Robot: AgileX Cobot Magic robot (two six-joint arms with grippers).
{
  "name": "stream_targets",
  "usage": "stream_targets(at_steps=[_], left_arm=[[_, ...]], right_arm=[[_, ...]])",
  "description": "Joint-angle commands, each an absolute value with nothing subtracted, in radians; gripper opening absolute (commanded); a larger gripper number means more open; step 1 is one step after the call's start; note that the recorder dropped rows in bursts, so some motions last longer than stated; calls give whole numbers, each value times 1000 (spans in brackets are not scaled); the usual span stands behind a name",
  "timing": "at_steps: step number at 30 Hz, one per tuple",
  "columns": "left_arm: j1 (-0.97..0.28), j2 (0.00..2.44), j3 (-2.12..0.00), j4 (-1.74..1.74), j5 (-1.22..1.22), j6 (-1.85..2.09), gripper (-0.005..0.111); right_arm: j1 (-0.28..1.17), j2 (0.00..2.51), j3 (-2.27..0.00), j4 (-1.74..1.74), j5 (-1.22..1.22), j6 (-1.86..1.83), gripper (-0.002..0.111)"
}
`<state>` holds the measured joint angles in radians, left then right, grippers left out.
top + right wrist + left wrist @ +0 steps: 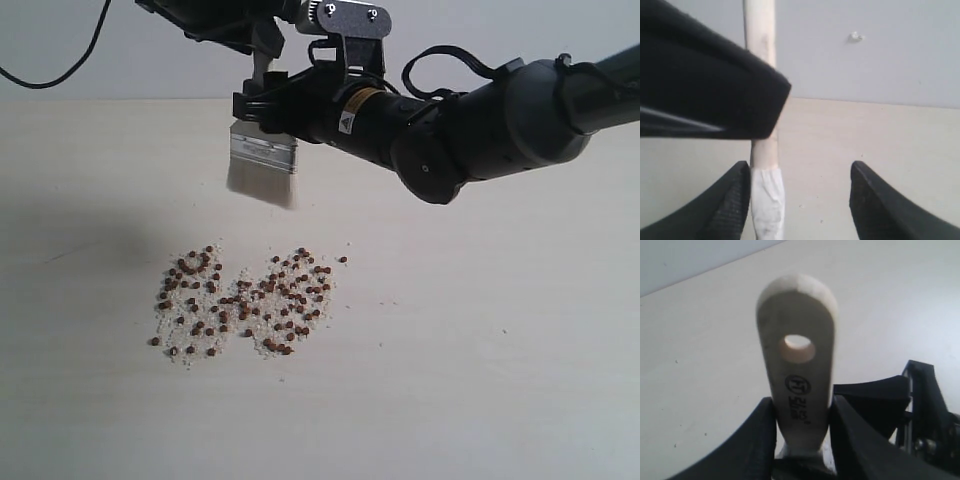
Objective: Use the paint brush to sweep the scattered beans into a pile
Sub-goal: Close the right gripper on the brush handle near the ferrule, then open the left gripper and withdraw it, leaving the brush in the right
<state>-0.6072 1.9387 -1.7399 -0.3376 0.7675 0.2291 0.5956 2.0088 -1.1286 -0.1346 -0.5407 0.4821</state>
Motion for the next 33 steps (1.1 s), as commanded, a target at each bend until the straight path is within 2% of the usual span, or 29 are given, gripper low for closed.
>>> stream_targets(at_steps=[1, 16, 20, 28, 33], left_arm=[[-610, 1929, -1737, -352, 765, 232, 0], [-628, 1929, -1737, -363, 767, 252, 0], [-629, 1929, -1737, -360, 767, 252, 0], [-629, 1929, -1737, -359, 769, 254, 0], [-629, 1929, -1737, -359, 771, 254, 0]], right_arm=[[597, 2013, -1133, -128, -560, 474, 56], [597, 2014, -1133, -130, -600, 484, 54], [597, 2014, -1133, -130, -598, 501, 40], [597, 2014, -1133, -130, -598, 503, 0], [597, 2014, -1133, -133, -600, 499, 0]])
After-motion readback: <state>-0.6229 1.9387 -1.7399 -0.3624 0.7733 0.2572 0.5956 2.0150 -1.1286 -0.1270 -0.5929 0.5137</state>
